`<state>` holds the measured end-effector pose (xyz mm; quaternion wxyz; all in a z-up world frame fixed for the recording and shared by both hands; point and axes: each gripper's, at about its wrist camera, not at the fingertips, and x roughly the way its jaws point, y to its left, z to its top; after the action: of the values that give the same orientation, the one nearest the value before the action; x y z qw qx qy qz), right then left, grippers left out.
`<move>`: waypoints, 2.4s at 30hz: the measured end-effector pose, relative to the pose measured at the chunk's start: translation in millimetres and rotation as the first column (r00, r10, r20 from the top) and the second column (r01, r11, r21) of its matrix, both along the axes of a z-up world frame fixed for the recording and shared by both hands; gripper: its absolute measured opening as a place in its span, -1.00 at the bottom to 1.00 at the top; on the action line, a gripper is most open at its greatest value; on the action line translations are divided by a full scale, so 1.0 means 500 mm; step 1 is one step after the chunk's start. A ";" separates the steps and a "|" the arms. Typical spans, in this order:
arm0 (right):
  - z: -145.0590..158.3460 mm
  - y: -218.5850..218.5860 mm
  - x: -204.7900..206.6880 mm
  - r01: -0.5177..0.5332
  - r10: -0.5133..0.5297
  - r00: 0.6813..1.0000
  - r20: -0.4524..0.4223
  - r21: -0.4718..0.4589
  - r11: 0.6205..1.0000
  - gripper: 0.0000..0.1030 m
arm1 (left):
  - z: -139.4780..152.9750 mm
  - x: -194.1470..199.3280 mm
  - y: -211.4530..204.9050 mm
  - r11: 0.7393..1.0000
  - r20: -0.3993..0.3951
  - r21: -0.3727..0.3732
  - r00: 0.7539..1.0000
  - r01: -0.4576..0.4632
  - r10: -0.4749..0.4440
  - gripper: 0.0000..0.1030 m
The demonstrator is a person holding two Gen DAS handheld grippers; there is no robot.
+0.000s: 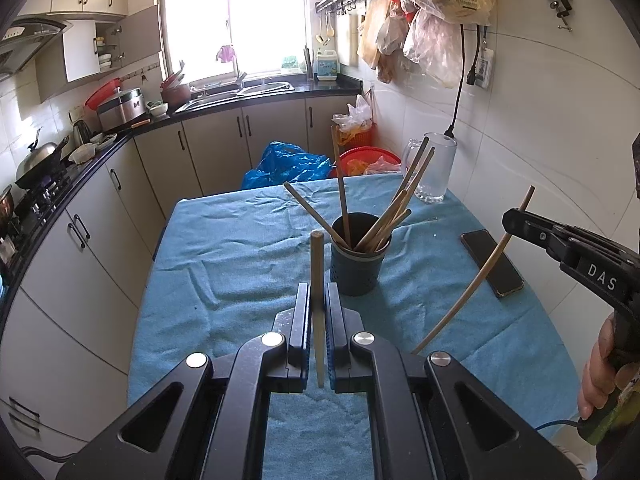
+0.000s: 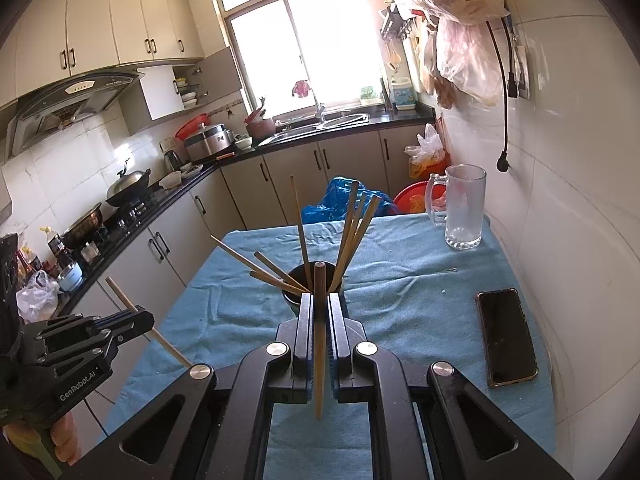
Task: Organize utensils
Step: 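Carry both upright chopsticks over the black cup, tools side by side, then lower the chopsticks into the black cup and open both tools to release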
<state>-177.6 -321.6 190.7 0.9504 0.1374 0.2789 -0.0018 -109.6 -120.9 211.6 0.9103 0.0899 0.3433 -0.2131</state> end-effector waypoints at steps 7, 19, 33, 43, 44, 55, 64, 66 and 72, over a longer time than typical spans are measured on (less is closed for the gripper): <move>0.002 -0.007 0.001 0.007 -0.007 1.000 0.001 0.006 1.000 -0.88 | 0.000 0.002 -0.001 1.000 0.001 -0.001 1.000 0.000 0.000 -0.88; 0.013 -0.002 0.001 0.003 -0.003 1.000 0.019 0.003 1.000 -0.88 | 0.008 -0.002 0.009 1.000 0.016 -0.015 1.000 -0.008 0.008 -0.88; 0.064 0.003 0.011 0.017 -0.015 0.997 0.074 -0.021 1.000 -0.88 | 0.080 0.015 0.044 0.994 0.052 -0.100 0.998 -0.039 0.044 -0.88; 0.128 0.009 0.040 0.026 -0.017 0.991 0.136 -0.065 0.998 -0.88 | 0.162 0.046 0.020 0.985 0.129 -0.172 0.991 -0.003 0.026 -0.88; 0.133 0.009 0.044 0.029 -0.019 0.990 0.142 -0.070 0.997 -0.88 | 0.169 0.052 0.015 0.984 0.135 -0.178 0.991 -0.003 0.027 -0.88; 0.168 0.004 0.126 0.059 -0.039 0.982 0.187 -0.102 0.993 -0.88 | 0.218 0.174 -0.062 0.966 0.161 -0.259 0.986 -0.006 0.049 -0.89; 0.157 -0.029 0.193 0.086 -0.070 0.972 0.222 -0.061 0.994 -0.87 | 0.206 0.258 -0.116 0.960 0.159 -0.280 0.987 0.022 0.024 -0.89; 0.141 -0.037 0.204 0.094 -0.081 0.972 0.219 -0.046 0.995 -0.87 | 0.184 0.273 -0.133 0.961 0.145 -0.273 0.989 0.034 0.007 -0.89; 0.071 -0.049 0.238 0.069 -0.066 0.987 0.144 -0.012 0.998 -0.87 | 0.106 0.304 -0.161 0.971 0.092 -0.235 0.996 0.036 -0.014 -0.89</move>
<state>-58.6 -346.0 226.1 0.9686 0.1386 0.2050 -0.0264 42.1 -201.2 264.6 0.9262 -0.0055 0.2732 -0.2596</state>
